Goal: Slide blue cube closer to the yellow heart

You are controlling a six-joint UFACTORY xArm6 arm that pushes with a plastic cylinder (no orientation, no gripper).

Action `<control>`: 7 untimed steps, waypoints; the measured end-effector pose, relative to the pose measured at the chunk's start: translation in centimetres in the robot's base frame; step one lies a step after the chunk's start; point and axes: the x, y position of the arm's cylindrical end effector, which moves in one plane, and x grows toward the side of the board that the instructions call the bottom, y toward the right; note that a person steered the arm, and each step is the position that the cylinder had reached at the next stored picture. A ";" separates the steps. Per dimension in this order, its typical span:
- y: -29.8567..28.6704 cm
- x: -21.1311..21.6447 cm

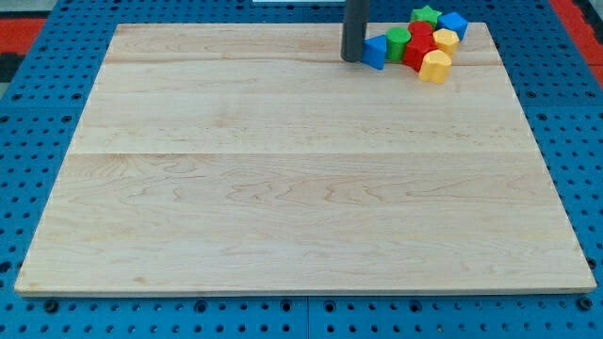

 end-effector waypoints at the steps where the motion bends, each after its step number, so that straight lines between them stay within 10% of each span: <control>1: -0.3 -0.2; 7: 4.8 -0.2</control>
